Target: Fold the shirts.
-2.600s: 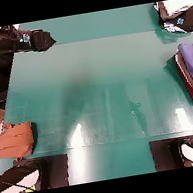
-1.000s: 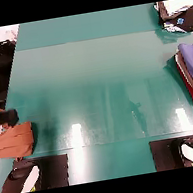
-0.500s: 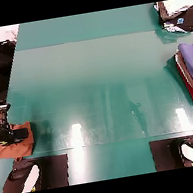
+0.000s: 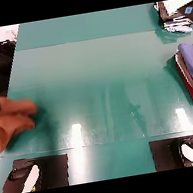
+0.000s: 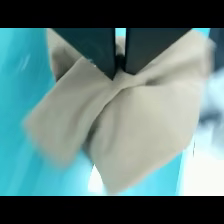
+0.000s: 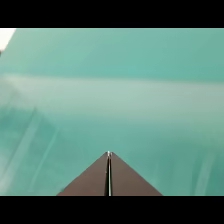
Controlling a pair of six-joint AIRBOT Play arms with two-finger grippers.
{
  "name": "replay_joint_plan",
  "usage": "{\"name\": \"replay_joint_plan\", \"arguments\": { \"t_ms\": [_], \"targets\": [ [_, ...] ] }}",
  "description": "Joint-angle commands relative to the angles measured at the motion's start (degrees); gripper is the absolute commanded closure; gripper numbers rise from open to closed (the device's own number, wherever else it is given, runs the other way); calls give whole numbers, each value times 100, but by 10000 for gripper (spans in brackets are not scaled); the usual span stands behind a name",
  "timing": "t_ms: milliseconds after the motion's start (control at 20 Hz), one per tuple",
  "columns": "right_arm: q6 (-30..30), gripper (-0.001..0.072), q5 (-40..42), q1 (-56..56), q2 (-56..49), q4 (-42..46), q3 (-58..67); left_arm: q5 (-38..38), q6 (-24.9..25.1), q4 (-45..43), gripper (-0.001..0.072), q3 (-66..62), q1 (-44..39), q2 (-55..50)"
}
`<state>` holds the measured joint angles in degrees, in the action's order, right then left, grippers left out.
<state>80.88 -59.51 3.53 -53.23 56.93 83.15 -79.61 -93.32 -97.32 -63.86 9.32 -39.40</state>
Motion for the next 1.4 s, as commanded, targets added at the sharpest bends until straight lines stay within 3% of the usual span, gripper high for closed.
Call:
{"name": "replay_joint_plan", "arguments": {
  "t_ms": [0, 300, 600, 800, 850, 900, 1000, 1100, 1200, 1350],
  "targets": [
    [4, 694, 562, 4, 280, 2, 4, 203, 136, 446, 686, -1716, -378, -4],
    [4, 694, 470, 4, 264, 11, 352, 417, 118, 474, 688, -3635, -2319, -979],
    [4, 694, -413, 4, -614, 22, 1908, 468, 125, 656, 686, -3923, -4918, -2907],
    [4, 694, -1047, 4, -1158, 24, 2695, 1521, 737, 1443, 678, -3923, -6067, -4162],
    [4, 694, -1209, 4, -1274, 24, 2835, 1838, 901, 1460, 484, -3923, -6153, -4334],
    [4, 694, -1349, 4, -1364, 26, 2931, 2065, 905, 1388, 223, -3923, -6124, -4413],
    [4, 694, -1499, 2, -1469, 26, 2983, 1985, 748, 1036, 203, -3971, -5788, -4391],
    [4, 694, -1576, 4, -1541, 24, 2981, 1405, 623, 874, 202, -4024, -4999, -4369],
    [4, 694, -1620, 4, -1576, 24, 2981, 800, 463, 896, 202, -3917, -4068, -4382],
    [4, 694, -1617, 4, -1576, 24, 2981, 675, 483, 1366, 202, -3200, -2806, -4382]
  ]
}}
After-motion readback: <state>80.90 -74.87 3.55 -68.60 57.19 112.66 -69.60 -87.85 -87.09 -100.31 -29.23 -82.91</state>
